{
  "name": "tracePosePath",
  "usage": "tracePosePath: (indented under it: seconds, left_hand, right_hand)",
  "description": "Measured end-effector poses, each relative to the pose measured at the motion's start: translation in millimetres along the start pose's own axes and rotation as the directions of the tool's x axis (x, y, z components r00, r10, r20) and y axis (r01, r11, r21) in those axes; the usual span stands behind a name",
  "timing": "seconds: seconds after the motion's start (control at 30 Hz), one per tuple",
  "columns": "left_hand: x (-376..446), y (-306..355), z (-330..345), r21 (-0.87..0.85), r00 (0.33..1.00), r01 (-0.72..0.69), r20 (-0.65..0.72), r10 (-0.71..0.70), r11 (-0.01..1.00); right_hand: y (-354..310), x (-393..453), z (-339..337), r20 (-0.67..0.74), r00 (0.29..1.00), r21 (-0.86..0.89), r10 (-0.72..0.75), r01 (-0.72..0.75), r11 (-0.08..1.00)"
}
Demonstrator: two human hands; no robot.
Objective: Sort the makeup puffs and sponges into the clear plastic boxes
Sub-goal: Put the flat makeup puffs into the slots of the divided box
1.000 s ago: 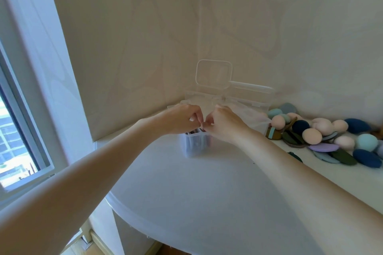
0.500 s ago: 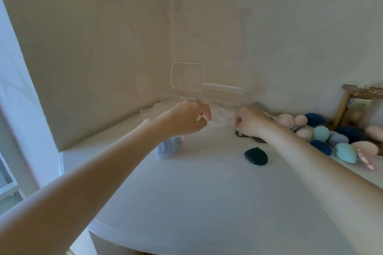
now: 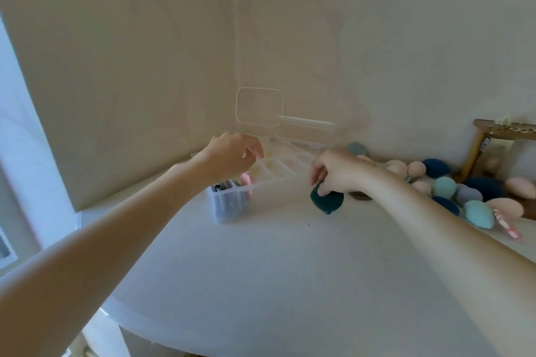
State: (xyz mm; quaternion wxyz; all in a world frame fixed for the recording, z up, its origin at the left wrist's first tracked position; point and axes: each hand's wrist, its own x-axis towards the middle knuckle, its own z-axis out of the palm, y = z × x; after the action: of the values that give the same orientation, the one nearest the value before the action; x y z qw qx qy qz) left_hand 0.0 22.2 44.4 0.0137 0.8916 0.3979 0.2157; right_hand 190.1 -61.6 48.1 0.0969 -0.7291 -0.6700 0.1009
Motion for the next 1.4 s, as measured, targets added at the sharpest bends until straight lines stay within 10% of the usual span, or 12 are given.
tracePosePath:
  seconds: [0.23,0.4,0.9,1.13,1.27,1.4]
  left_hand:
    - [-13,-18,-8,-0.031,0.997,-0.019,0.079,0.022,0.999]
    - [-22,-20,-6,-0.033,0.986,-0.033,0.163,0.038,0.999]
    - [-17,-18,2,0.045,0.989,-0.019,0.146,0.012,0.999]
    - [-5,1,2,0.026,0.997,-0.058,0.053,0.057,0.998]
    - [2,14,10,0.01,0.99,-0.067,0.127,0.066,0.998]
    - [9,15,19,0.063,0.979,-0.056,0.201,0.043,0.996]
  right_hand:
    - [-53,27,-4,-0.413,0.908,0.41,-0.075,0.259,0.874]
    - [-65,48,27,-0.57,0.819,0.218,-0.071,0.234,0.947]
    - [-62,52,55,-0.192,0.965,-0.025,-0.177,0.176,0.984]
    - [-36,41,25,-0.45,0.88,0.142,-0.152,0.238,0.961]
    - [15,39,11,-0.558,0.825,0.159,0.086,0.004,0.987]
    - [48,32,22,-0.298,0.92,0.119,0.256,-0.23,0.966]
